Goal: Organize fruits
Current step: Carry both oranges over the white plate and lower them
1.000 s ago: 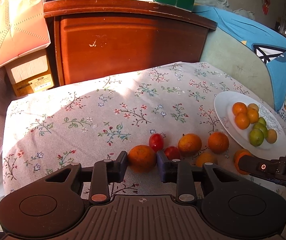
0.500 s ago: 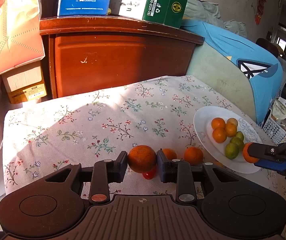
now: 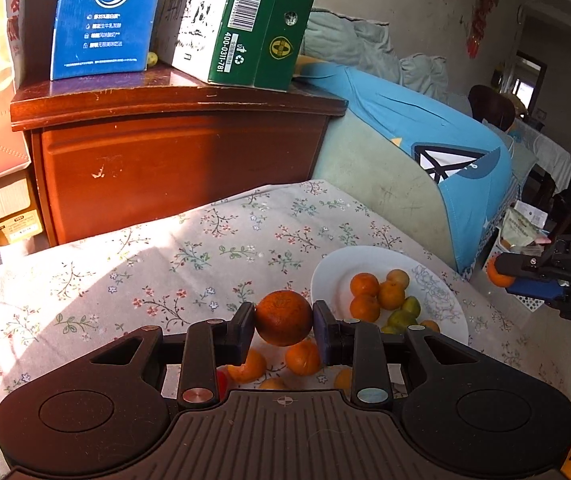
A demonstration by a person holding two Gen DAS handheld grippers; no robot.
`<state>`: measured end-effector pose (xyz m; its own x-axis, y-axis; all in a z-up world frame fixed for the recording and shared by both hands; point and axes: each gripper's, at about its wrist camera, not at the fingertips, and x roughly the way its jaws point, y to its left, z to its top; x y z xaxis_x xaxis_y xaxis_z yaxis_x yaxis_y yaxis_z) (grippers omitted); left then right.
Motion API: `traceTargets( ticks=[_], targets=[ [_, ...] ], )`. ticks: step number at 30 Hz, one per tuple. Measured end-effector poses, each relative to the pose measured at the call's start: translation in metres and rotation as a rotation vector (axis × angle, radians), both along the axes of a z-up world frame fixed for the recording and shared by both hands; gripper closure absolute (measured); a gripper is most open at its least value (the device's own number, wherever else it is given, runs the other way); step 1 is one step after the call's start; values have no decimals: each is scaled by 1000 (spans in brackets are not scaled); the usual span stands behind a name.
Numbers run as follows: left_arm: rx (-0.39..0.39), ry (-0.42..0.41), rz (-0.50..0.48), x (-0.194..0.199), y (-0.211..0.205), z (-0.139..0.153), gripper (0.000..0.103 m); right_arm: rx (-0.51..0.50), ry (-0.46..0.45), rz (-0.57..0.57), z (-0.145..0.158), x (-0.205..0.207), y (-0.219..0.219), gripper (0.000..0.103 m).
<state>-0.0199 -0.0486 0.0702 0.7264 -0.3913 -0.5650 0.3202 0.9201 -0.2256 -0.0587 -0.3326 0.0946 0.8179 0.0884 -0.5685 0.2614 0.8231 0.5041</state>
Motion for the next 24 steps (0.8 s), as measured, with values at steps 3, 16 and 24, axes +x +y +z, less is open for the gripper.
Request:
traceTargets(
  ticks=[3,16,24],
  targets=[
    [0,5,-32,7,-12,2,74,35,6,-29,-4,4,-13,75],
    [39,96,-165,46,-70,-21,74,157,109,-67,-37,31,-36,75],
    [71,138,-180,56,-87,-37,74,167,168,-64,-54,47,-34,75]
  ],
)
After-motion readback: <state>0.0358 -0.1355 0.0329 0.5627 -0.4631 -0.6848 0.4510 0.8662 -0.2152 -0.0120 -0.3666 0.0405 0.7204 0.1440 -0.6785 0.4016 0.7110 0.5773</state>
